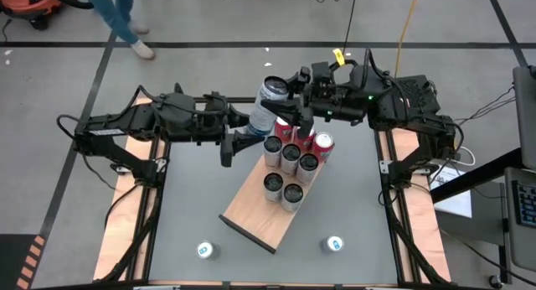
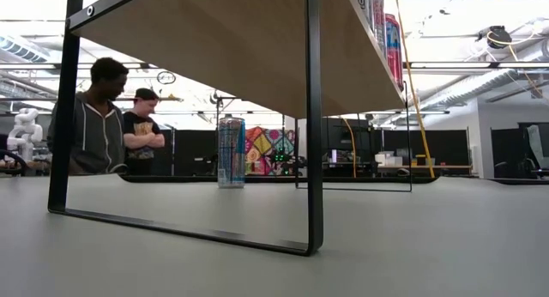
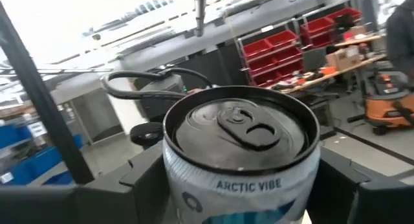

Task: Place canned beverage on shelf
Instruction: Put the white blue soda can on the shelf aligned with the other white blue soda cans

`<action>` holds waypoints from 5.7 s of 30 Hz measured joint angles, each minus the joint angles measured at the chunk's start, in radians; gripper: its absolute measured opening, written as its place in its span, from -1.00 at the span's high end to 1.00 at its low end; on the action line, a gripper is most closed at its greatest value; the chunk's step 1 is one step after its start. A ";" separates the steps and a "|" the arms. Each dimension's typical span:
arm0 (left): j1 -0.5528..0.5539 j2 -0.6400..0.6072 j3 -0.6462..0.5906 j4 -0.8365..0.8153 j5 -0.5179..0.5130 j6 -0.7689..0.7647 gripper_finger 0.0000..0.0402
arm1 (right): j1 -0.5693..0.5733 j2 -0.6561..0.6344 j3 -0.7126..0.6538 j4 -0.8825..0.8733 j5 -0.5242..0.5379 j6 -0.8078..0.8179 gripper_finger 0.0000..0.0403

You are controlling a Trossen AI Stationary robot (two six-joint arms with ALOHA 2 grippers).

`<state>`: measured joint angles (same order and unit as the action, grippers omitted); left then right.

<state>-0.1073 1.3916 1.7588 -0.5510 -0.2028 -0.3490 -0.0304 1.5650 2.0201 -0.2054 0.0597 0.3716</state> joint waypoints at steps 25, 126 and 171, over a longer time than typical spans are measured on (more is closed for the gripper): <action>0.003 -0.009 0.000 0.070 0.177 0.005 -0.23 | -0.001 0.000 0.000 0.062 -0.230 -0.108 -0.39; 0.232 0.041 0.000 0.121 0.579 -0.071 -0.25 | 0.000 0.035 0.000 -0.101 -0.065 0.022 -0.37; 0.231 0.010 -0.001 0.361 0.555 0.101 -0.24 | 0.083 0.036 0.000 -0.224 -0.087 -0.081 -0.75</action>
<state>0.1242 1.4017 1.7580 -0.1902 0.3519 -0.2478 0.0525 1.6012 2.0205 -0.4296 -0.0273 0.2903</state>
